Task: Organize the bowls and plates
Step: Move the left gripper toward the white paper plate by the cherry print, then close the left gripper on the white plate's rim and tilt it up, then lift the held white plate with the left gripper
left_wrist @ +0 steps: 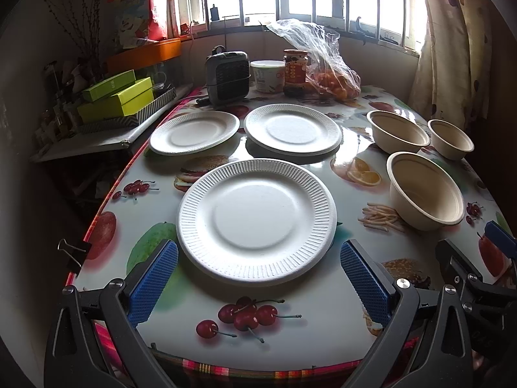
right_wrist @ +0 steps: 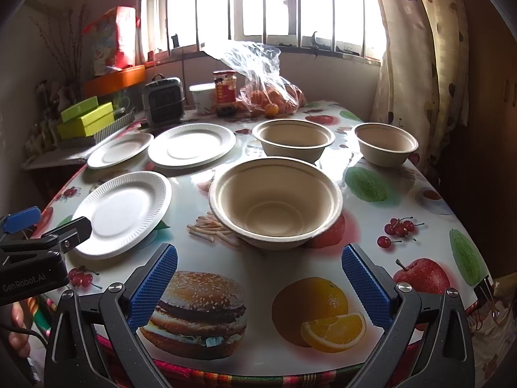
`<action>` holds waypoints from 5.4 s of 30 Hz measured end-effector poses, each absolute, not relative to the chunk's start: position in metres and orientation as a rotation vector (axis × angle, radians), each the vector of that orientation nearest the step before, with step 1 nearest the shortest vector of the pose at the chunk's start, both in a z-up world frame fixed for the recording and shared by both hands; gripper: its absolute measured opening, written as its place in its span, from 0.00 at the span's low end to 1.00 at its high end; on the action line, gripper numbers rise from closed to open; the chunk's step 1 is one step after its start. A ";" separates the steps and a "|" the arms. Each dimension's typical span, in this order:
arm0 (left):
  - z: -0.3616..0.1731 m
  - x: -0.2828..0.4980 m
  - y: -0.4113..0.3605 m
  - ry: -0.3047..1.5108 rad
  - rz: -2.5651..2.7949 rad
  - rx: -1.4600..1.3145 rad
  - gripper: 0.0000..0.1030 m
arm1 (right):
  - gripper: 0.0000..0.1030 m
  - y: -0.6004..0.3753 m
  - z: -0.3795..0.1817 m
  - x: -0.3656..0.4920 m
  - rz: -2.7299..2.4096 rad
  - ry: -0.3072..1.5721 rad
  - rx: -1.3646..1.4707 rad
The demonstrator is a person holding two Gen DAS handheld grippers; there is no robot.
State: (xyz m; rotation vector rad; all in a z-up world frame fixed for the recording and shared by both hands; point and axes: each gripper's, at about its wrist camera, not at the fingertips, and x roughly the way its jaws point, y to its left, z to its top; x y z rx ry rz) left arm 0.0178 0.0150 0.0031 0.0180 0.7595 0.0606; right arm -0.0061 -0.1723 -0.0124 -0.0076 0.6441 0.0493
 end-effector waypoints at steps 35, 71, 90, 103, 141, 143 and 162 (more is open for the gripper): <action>0.008 0.023 0.018 0.755 0.068 0.023 0.98 | 1.00 -0.170 -0.010 -0.005 0.046 0.637 -0.011; 0.048 0.123 0.171 0.762 0.239 -0.146 0.98 | 1.00 -0.052 0.069 0.158 0.414 0.612 -0.117; 0.028 0.182 0.217 0.809 0.232 -0.219 0.90 | 0.85 0.002 0.047 0.262 0.554 0.741 -0.199; -0.003 0.220 0.243 0.885 0.214 -0.314 0.67 | 0.60 0.037 0.008 0.331 0.662 0.899 -0.218; -0.042 0.242 0.256 0.980 0.183 -0.422 0.28 | 0.19 0.061 -0.038 0.369 0.740 1.043 -0.158; -0.043 0.243 0.255 0.981 0.183 -0.418 0.27 | 0.19 0.061 -0.038 0.369 0.740 1.043 -0.156; -0.044 0.248 0.248 0.981 0.135 -0.466 0.20 | 0.19 0.061 -0.040 0.369 0.723 1.047 -0.154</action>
